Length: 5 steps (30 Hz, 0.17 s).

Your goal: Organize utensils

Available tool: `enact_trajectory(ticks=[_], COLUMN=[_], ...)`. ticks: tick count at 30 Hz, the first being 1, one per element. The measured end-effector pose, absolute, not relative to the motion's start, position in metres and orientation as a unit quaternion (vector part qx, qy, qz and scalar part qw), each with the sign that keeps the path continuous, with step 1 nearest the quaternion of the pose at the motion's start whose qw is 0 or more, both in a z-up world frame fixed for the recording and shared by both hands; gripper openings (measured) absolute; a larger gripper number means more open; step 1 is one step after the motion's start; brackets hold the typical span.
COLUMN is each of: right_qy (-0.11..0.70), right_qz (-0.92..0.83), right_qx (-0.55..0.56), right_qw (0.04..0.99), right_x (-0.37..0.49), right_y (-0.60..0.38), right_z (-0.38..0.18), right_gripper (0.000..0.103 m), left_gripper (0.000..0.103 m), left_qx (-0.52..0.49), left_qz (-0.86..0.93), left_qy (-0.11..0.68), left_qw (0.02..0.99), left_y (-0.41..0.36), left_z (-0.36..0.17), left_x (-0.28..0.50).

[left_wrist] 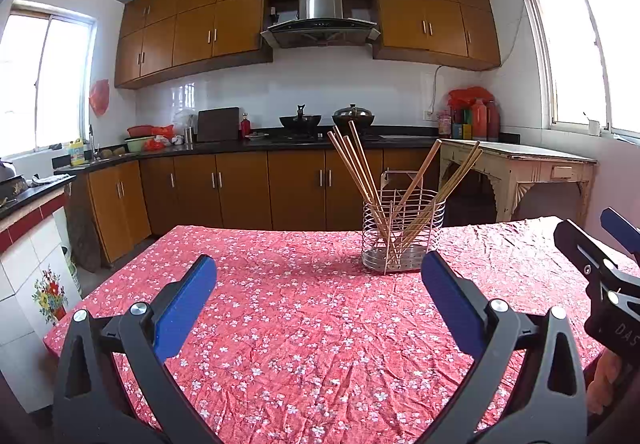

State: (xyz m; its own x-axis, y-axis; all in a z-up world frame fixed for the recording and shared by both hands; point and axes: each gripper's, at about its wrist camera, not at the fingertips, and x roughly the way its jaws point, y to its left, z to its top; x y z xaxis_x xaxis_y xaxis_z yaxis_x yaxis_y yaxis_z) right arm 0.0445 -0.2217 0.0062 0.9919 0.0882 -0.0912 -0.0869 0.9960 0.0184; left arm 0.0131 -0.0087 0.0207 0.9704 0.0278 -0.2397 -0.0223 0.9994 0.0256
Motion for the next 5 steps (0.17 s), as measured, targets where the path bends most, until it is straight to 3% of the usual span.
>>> enact_trajectory(ticks=[5], right_qy=[0.046], right_qz=[0.044], right_qx=[0.007], right_qw=[0.998], right_x=[0.0445], right_y=[-0.2215], right_z=[0.0062], right_gripper=[0.099], left_gripper=[0.101], left_qx=[0.011], left_qz=[0.012], left_qy=[0.123], left_qw=[0.992], left_y=[-0.0088], left_z=[0.0203], left_x=[0.0135])
